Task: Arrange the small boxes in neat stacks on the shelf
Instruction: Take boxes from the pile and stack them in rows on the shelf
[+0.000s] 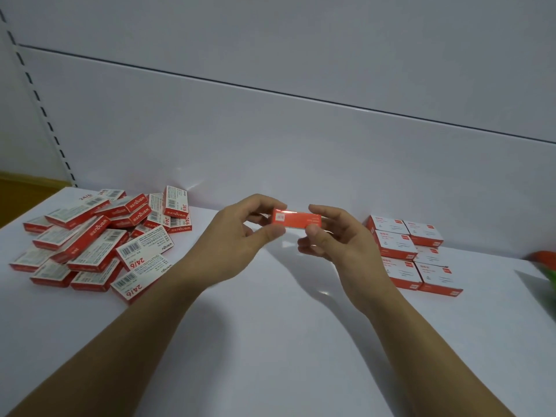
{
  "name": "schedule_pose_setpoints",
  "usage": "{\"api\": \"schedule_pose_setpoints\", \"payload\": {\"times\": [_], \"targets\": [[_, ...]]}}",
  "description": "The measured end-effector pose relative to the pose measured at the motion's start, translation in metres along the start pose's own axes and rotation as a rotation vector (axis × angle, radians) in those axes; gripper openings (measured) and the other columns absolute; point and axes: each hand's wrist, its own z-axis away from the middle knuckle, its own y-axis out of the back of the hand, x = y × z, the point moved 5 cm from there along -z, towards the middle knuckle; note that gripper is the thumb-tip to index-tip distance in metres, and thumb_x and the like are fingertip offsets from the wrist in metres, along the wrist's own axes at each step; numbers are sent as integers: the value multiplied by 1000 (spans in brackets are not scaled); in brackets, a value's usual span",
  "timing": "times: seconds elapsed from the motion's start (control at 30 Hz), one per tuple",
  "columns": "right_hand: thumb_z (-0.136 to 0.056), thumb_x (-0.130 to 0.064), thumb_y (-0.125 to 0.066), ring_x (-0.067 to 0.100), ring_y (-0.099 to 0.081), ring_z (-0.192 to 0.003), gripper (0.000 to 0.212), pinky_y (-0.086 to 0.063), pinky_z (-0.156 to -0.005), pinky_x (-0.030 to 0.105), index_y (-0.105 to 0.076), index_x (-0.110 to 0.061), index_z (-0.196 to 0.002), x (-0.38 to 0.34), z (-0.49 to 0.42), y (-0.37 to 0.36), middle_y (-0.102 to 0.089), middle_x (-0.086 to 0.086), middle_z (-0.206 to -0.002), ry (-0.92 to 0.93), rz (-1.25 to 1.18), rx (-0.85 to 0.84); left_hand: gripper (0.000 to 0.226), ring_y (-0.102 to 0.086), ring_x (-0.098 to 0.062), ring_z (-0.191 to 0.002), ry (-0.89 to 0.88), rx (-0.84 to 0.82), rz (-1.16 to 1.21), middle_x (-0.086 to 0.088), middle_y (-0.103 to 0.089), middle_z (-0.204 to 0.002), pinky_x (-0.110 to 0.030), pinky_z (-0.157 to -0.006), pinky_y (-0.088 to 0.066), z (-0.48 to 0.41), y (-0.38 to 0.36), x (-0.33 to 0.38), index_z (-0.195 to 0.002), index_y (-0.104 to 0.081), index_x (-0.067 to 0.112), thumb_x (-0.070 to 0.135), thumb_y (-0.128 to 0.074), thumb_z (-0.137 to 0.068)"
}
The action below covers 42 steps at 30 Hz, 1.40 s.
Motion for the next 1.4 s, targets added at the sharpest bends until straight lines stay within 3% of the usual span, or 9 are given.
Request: {"api": "schedule_pose_setpoints", "payload": {"times": [0.07,0.17,0.33,0.57,0.77,0.93,1.1,1.23,1.4], "targets": [[-85,-22,-65,26,-66,-68,26,-59,-76,41,-67,-11,-109,0,0,-1,-70,7,-90,-6,20,17,14,-65,-8,-80,4,9,52,14,-68,-92,-22,-68,-49,-1,-1,1,-102,-62,32,35,-59,-89],[-91,-25,-60,22,-61,-59,21,-59,-75,47,-70,-7,-97,2,0,-3,-69,7,-81,-38,55,46,29,-66,-11,-67,54,30,76,12,-70,-83,-23,-65,-48,0,-3,1,-103,-63,23,44,-50,-87],[-96,-25,-54,22,-62,-60,24,-59,-73,38,-70,-8,-104,3,1,-3,-70,2,-72,-65,72,36,23,-63,-8,-60,113,86,128,7,-74,-80,-24,-64,-53,2,-6,-2,-115,-54,30,38,-52,-93],[-97,-18,-54,21,-64,-62,29,-59,-66,30,-59,-29,-123,4,3,-4,-72,11,-83,-56,44,44,20,-64,-12,-70,78,102,127,7,-71,-91,-22,-65,-53,3,-5,4,-107,-62,32,38,-58,-89],[-97,-15,-53,25,-64,-63,20,-59,-74,41,-67,-16,-112,5,0,2,-72,11,-86,-84,73,51,28,-65,-15,-78,119,63,227,2,-69,-91,-23,-62,-53,5,-13,3,-109,-64,26,17,-71,-83],[-90,-10,-62,18,-70,-82,32,-59,-72,30,-63,-22,-120,1,0,1,-72,6,-95,-37,160,-12,31,-65,-10,-67,173,93,286,5,-70,-81,-26,-61,-47,3,-10,-4,-110,-58,21,17,-72,-83],[-81,-7,-72,25,-64,-75,24,-58,-72,36,-66,-15,-103,3,1,-3,-66,20,-89,-29,187,-72,37,-64,-8,-67,187,96,306,1,-73,-85,-26,-64,-46,3,-11,-5,-114,-55,22,19,-73,-82],[-79,-7,-74,22,-64,-76,21,-51,-72,38,-58,-6,-93,9,1,-6,-70,1,-76,-108,253,-169,35,-64,-9,-70,190,85,325,-1,-74,-80,-19,-60,-43,4,-12,-4,-112,-56,19,22,-73,-81],[-77,-9,-75,25,-69,-78,73,-57,-81,38,-44,-38,-135,9,4,-12,-69,2,-90,-110,290,-251,38,-70,-16,-80,217,59,325,-3,-75,-82,-21,-65,-52,6,-14,-3,-112,-56,22,27,-73,-79]]}}
